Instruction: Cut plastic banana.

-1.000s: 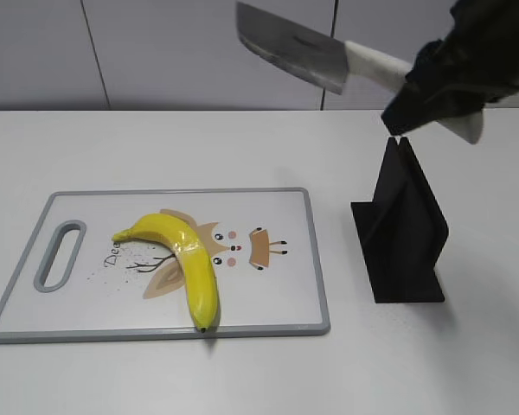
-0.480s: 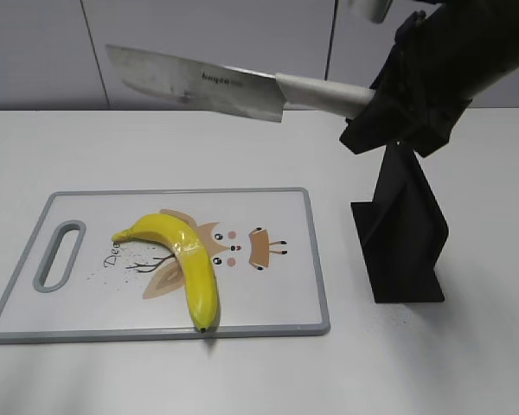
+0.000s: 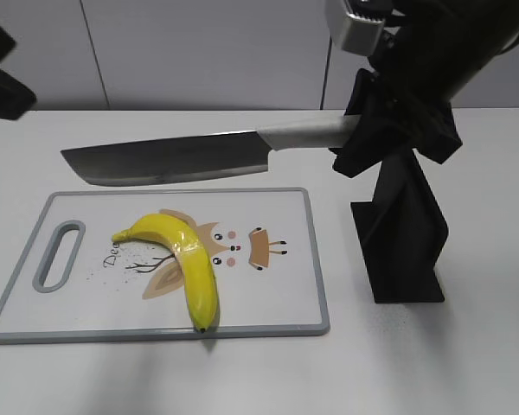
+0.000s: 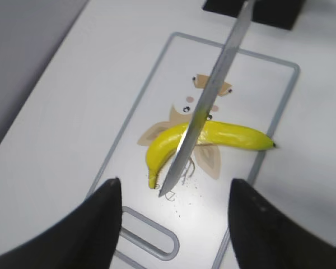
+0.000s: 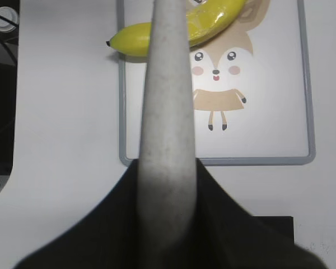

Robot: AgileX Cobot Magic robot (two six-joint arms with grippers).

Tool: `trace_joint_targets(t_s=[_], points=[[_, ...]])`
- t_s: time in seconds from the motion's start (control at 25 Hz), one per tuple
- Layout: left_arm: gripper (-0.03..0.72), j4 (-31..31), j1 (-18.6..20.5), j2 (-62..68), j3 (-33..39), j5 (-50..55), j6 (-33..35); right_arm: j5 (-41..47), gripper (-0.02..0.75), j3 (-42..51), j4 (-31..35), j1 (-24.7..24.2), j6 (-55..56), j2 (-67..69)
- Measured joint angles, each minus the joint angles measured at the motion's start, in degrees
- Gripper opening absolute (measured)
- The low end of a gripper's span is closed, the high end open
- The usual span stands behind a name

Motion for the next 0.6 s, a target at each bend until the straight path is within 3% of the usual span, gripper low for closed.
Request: trace_joint_targets(t_s=[0.24, 0.44, 0.6], points=[[0.585, 4.0, -5.4, 11.7, -5.6, 7.0, 4.2, 2.8, 0.193, -6.3, 0.7, 0.0, -2.8, 4.8], [0.576, 8.4, -5.4, 19.0, -5.8, 6.7, 4.8, 3.7, 0.193, -7.8, 2.8, 0.0, -6.4, 6.9], [0.52, 8.8, -4.6, 23.4, -5.8, 5.4, 4.8, 3.8, 0.193, -7.8, 5.1, 0.0, -8.1, 8.2]])
